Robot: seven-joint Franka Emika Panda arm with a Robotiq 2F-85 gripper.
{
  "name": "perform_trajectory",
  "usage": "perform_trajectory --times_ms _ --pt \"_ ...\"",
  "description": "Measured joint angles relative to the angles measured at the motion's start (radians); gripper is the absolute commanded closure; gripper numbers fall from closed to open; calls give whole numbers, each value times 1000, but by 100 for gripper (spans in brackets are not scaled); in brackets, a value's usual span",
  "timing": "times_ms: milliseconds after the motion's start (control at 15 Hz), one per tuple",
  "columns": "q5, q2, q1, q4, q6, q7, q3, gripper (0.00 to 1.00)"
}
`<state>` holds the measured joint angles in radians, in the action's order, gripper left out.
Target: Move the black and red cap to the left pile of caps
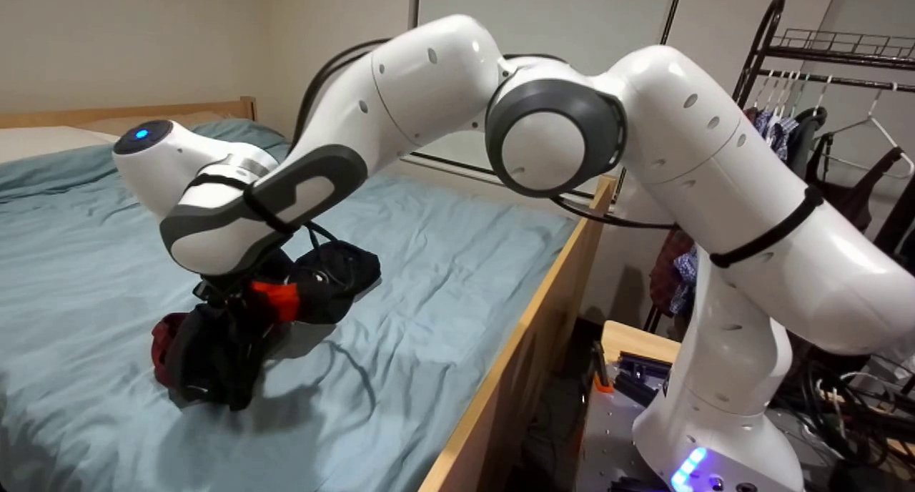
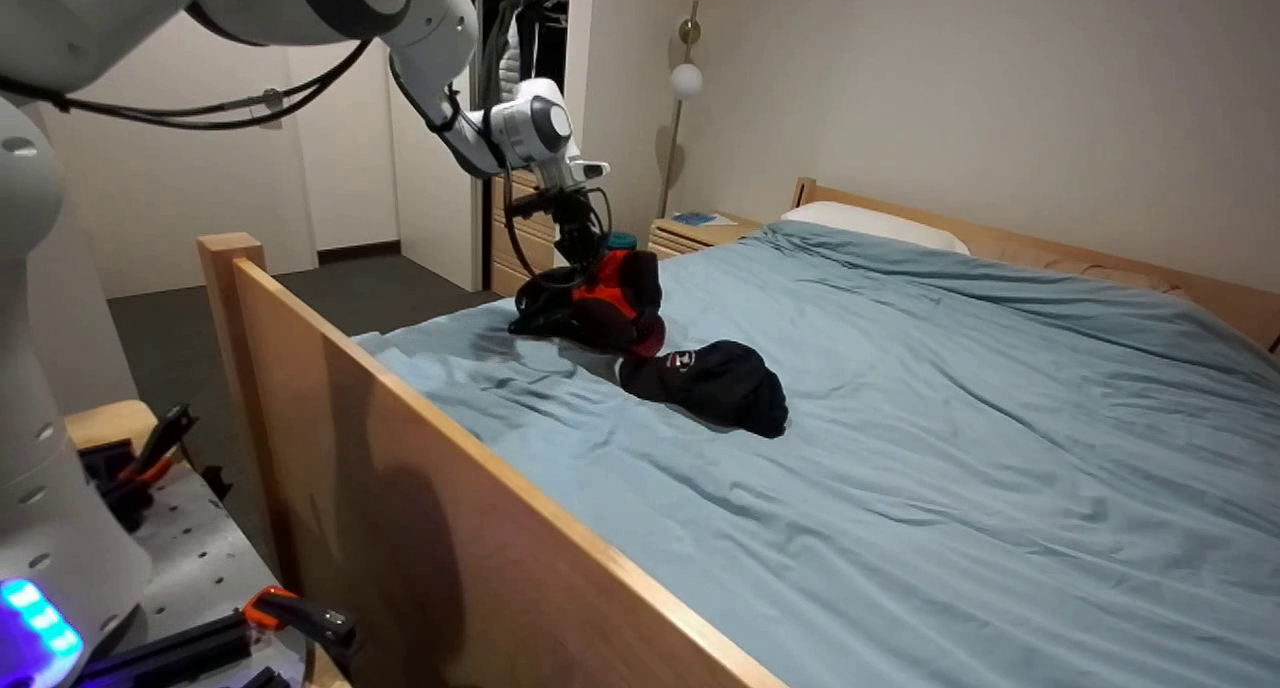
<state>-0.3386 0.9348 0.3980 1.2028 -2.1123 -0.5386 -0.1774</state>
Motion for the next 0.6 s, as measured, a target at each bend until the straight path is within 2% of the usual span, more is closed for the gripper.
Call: perform_trajectory --times_ms 67,200,600 --pt "0 22 7 -29 15 2 4 71" --pt "1 63 10 -88 38 9 20 64" --pt "136 107 -47 -239 82 202 150 25"
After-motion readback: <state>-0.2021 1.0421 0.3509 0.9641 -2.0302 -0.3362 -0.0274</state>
